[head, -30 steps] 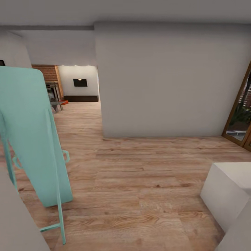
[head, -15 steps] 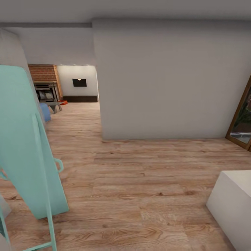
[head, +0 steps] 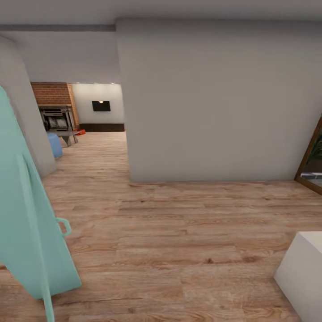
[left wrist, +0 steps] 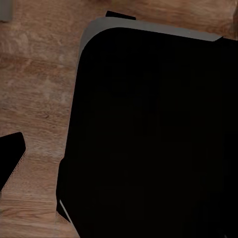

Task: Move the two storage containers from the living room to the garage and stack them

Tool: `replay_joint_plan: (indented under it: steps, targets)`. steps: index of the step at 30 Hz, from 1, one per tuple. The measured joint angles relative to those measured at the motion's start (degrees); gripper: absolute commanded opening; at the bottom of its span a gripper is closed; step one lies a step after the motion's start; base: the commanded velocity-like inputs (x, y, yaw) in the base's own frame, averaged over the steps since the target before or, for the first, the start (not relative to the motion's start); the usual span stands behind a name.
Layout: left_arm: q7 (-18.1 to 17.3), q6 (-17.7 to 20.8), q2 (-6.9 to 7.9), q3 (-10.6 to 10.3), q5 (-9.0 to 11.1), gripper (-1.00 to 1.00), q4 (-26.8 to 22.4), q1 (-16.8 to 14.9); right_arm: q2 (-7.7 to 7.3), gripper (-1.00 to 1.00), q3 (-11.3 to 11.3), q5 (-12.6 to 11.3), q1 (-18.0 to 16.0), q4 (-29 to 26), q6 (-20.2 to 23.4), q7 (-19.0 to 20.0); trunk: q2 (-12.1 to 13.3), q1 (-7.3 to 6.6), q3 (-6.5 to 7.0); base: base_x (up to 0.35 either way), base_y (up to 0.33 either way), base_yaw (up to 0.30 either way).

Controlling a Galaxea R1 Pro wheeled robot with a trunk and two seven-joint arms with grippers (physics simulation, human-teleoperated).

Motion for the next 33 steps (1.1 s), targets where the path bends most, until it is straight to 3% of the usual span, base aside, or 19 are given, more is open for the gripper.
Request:
replay_joint_plan:
  steps: [33]
  targets:
    - [0.0, 0.0, 0.03, -0.08, 0.0, 1.0, 0.0, -0.02, 0.17, 1.0, 0.06, 0.02, 0.0, 0.0, -0.04, -0.02, 0.0, 0.0, 0.0, 0.322, 0.0, 0.0]
